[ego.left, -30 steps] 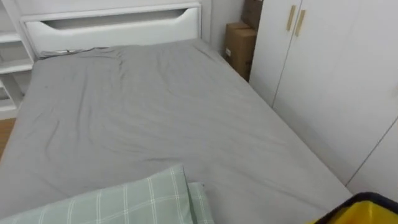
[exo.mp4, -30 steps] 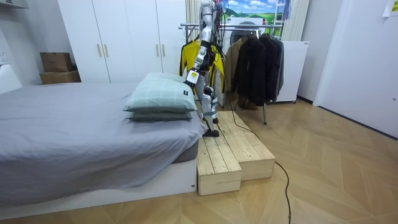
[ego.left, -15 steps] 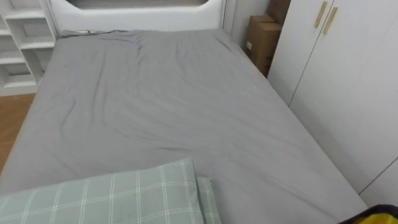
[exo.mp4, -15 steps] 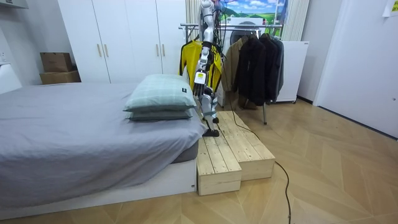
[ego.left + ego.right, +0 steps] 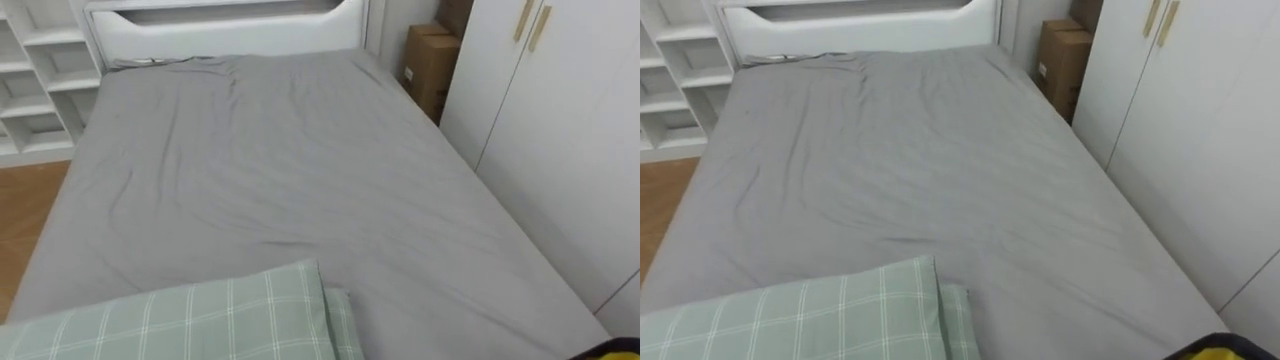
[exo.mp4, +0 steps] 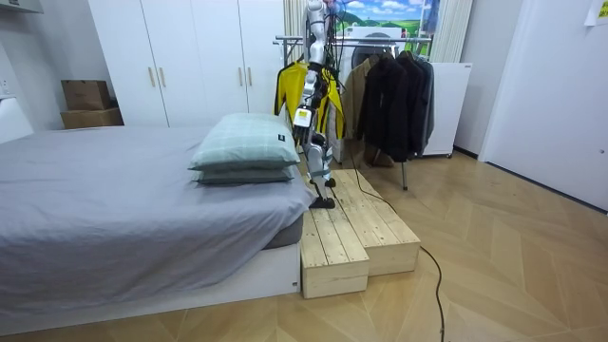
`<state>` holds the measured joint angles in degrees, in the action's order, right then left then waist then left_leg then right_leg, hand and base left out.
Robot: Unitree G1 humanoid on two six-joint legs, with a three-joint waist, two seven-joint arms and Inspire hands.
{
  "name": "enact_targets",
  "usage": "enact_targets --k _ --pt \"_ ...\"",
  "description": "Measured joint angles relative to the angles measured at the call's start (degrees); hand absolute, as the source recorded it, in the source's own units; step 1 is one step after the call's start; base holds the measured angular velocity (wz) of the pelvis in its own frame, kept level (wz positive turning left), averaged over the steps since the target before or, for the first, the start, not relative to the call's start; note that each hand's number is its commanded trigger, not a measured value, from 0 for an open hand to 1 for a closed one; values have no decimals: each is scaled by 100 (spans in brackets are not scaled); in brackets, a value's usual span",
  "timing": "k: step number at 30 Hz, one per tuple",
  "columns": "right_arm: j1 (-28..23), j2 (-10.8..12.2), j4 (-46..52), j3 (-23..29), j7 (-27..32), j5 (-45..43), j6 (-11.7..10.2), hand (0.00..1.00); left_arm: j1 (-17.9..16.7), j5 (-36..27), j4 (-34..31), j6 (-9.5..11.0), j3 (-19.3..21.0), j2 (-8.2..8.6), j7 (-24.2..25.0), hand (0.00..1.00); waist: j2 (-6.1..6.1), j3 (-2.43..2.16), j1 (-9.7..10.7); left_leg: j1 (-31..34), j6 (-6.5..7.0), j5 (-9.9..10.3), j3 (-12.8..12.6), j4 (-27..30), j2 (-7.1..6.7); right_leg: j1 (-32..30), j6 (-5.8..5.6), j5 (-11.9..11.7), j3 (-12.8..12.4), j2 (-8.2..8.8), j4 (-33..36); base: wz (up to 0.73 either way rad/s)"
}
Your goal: Hang clothes
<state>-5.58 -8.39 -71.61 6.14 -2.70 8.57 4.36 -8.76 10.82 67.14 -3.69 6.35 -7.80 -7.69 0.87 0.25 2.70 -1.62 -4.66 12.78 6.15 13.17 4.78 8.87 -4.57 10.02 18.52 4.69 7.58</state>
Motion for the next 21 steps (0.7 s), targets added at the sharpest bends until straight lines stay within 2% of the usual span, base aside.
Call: enact_targets --k 7,9,12,21 --pt "-4 -1 5 0 -124 14 22 0 -17 -5 4 0 -4 9 -64 0 58 5 5 18 6 -36 2 4 -22 -10 -47 34 -2 32 2 0" --pt "-4 4 5 0 -134 13 28 0 -14 -4 3 0 7 5 -70 0 60 -27 4 42 10 -39 2 16 -33 -27 -48 35 -6 41 5 0" --pt "-10 27 5 3 -188 15 58 0 -8 -5 3 -1 17 -18 -76 0 107 -41 15 56 10 -39 2 33 -37 -21 -47 34 7 42 10 4" --pt "-17 42 7 20 -199 15 50 0 -9 -2 3 -4 22 -37 -24 0 123 -41 11 52 10 -39 -1 35 -47 11 -51 38 16 47 0 3"
